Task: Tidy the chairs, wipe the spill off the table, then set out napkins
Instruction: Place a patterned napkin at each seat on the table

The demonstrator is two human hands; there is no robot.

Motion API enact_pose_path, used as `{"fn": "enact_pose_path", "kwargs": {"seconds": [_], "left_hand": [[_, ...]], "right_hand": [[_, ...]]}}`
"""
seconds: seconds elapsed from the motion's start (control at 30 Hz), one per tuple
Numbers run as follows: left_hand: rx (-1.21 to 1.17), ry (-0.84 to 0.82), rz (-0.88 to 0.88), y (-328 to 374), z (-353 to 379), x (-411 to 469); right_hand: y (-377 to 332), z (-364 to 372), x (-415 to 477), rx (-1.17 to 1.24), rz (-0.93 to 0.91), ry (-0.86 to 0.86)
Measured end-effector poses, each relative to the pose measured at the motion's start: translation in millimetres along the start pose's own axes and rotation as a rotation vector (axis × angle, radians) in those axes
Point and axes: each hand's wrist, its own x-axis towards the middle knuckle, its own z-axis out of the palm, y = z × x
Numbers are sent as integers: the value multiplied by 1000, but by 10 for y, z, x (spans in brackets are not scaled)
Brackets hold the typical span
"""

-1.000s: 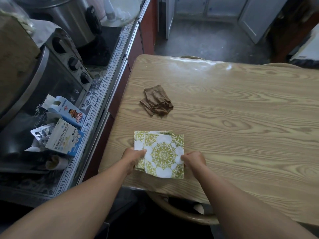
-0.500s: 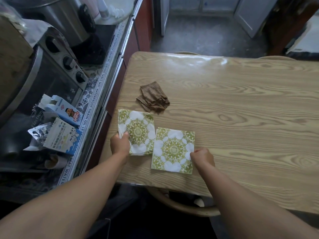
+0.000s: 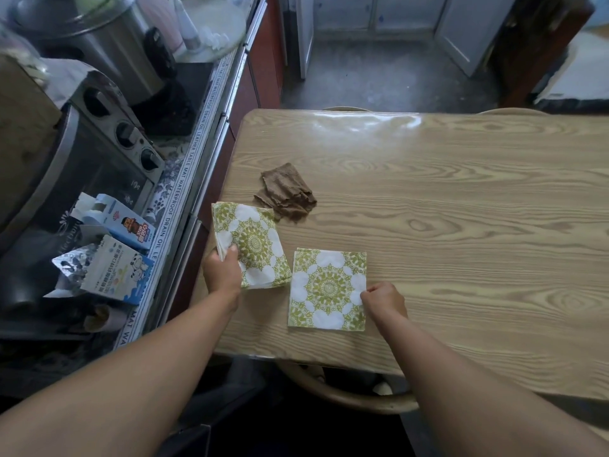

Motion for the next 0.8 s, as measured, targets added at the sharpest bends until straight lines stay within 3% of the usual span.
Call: {"fn": "enact_pose_path", "kwargs": {"seconds": [0.13,0.27,0.37,0.5,0.6,0.67,0.8], "left_hand": [[-23,43,41,152,110,-85],[-96,-45,76,310,319,-259],[-130,-258,-26,339,542,-394],[-171,-698,-390,324,768,-627],[152,-797,-306,254,922,-843],[307,-782,-219,224,979,-964],[350,-802,-200,119,1142,-1208]], "right_hand": [[6,-58,45,-47,4,6],[56,-189,34,17,5,100],[107,-302,30,239,-34,78],[161,-525,-65,780,190,-193],[303,-715,-79,1016,247,-280],[423,-793,-69,977,212,-238],[750,-948,-48,798,115,-134]]}}
